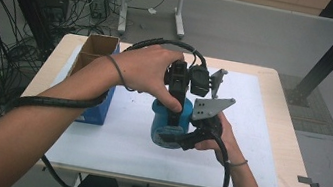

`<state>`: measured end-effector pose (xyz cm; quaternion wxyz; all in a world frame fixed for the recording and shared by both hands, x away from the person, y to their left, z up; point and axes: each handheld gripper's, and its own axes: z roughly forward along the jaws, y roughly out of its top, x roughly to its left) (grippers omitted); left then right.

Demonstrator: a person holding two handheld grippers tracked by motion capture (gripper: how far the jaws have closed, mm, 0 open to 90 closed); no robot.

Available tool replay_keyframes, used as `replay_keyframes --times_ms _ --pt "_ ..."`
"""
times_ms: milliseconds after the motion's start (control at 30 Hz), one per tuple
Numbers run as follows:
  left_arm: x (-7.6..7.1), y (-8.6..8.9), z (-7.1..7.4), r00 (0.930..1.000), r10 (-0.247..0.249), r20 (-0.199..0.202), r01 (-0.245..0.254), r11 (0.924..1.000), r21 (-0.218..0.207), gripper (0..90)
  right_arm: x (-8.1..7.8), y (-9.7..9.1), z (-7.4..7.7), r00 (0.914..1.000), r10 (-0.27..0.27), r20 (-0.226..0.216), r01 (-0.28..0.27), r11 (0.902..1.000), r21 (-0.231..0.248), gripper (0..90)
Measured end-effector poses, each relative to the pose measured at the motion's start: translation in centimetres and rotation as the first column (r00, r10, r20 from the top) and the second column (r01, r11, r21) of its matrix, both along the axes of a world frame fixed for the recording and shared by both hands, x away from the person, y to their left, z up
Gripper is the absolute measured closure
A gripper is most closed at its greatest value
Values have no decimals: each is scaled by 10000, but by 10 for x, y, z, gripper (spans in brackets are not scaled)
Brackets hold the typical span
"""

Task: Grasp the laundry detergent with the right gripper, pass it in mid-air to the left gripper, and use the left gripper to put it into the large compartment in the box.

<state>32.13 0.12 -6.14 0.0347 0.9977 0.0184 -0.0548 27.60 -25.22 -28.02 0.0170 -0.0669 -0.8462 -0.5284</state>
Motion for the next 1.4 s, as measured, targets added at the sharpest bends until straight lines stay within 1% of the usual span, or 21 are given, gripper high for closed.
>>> replay_keyframes --times_ms 500,667,1400 --pt "-1 3 -1 10000 59 -13 -59 10000 31 369 1 4 -1 10000 67 -67 -67 10000 -33 418" --pt "-2 6 -1 10000 85 30 -85 9999 -102 369 1 4 0 10000 65 -26 -65 10000 -70 418" --pt "-3 6 0 9999 86 65 -85 9999 -114 369 0 4 1 10000 27 10 -27 10000 -68 419"
